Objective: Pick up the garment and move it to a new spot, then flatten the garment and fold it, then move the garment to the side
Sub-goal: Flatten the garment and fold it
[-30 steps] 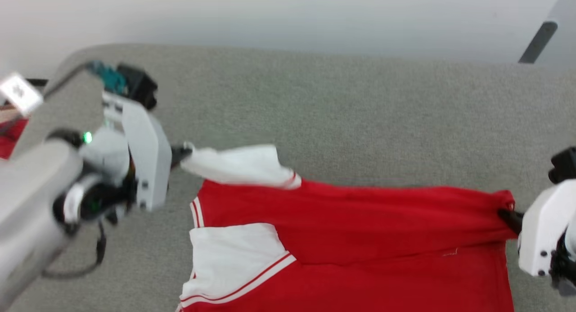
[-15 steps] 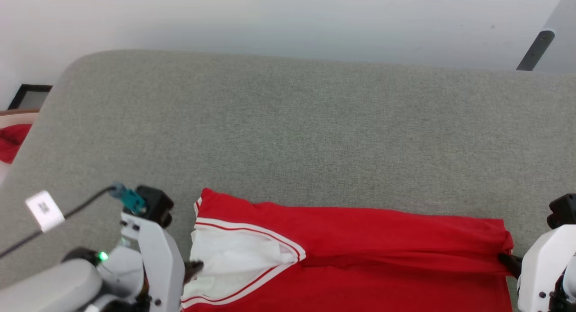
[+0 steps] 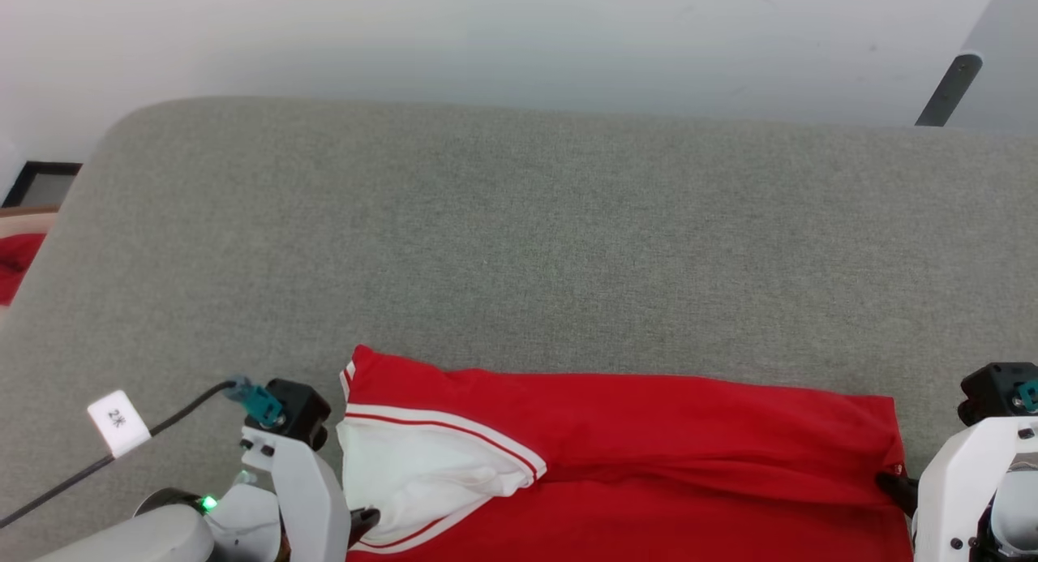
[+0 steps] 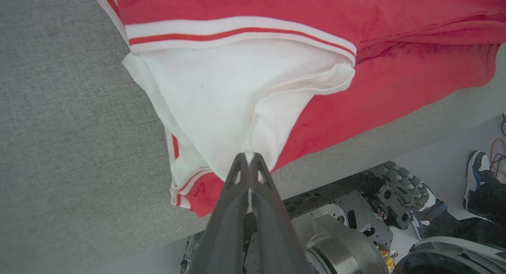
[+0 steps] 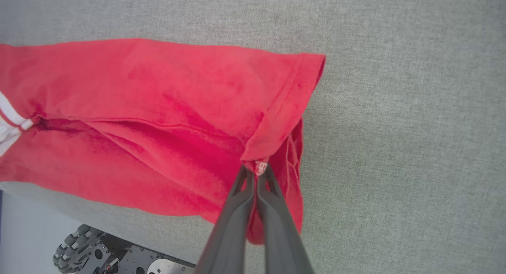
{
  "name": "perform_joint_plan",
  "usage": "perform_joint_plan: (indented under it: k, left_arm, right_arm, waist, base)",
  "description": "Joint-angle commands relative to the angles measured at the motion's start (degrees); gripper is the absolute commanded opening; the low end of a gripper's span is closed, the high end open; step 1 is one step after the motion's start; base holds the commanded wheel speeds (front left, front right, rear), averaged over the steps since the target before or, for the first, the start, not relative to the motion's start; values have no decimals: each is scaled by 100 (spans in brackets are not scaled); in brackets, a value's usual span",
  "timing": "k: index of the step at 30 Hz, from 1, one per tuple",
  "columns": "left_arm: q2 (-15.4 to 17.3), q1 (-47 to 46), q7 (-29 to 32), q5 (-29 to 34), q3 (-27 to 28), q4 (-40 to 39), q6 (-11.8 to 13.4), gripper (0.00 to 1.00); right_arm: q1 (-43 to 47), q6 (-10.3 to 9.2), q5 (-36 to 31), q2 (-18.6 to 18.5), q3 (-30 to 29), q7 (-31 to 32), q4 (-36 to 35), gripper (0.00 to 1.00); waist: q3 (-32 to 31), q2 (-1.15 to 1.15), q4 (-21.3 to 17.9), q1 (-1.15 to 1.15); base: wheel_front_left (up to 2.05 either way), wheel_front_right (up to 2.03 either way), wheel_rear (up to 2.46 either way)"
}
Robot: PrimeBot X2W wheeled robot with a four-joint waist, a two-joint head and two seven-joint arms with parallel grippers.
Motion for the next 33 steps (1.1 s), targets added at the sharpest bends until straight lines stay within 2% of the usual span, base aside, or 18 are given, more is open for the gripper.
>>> perform_joint_plan:
  k: [1,2,3,4,5,7,12,17,23,29,33]
  left_arm:
    - [1,93,-48,-3,19,16,19,67]
    - [25,102,-79,17,28,3,25,75]
    - [47,118,-137,33,46,-4,45,87]
    - [59,151,-181,-4,70,-10,61,89]
    - [78,180,-225,-19,80,-29,70,91]
    - [132,221,-316,32,94,-70,88,100]
    - [199,423,-617,-88,178,-205,71,100]
    - [226,624,-1058,52,219,-228,43,100]
    - [227,929,-2083,228,449,-128,2,100]
    - [155,1374,-3488,299,828,131,-66,100]
    - [66,1692,-3901,461,1177,355,-144,100]
  right_arm:
    - [35,-4,28,-39,27,-47,-34,17]
    - [41,-4,32,-52,30,-64,-29,42]
    - [55,-5,42,-66,43,-89,-22,47]
    - [65,-4,53,-66,31,-128,-18,67]
    - [74,-4,54,-52,0,-161,-5,100]
    - [109,-4,49,-48,13,-196,9,100]
    - [199,-4,36,24,-77,-321,-8,100]
    - [286,-4,58,176,-171,-576,-34,100]
    - [375,-4,76,364,-348,-1005,-63,100]
    - [486,-4,76,495,-637,-1340,-5,100]
    - [584,-4,112,541,-833,-1381,77,100]
  waist:
    - [-46,0,-11,0]
    - [-74,0,-16,0]
    - [-109,0,-19,0]
    - [-144,0,-21,0]
    - [-180,0,-22,0]
    - [-265,0,-24,0]
    - [-485,0,-22,0]
    - [-695,0,-33,0]
    - [-855,0,-35,0]
    - [-947,0,-10,0]
    - [-986,0,36,0]
  base:
    - [0,0,0]
    - [0,0,0]
    - [0,0,0]
    - [0,0,0]
    - [0,0,0]
    - [0,0,0]
    - [0,0,0]
    - [0,0,0]
    - [0,0,0]
    - [0,0,0]
    - [0,0,0]
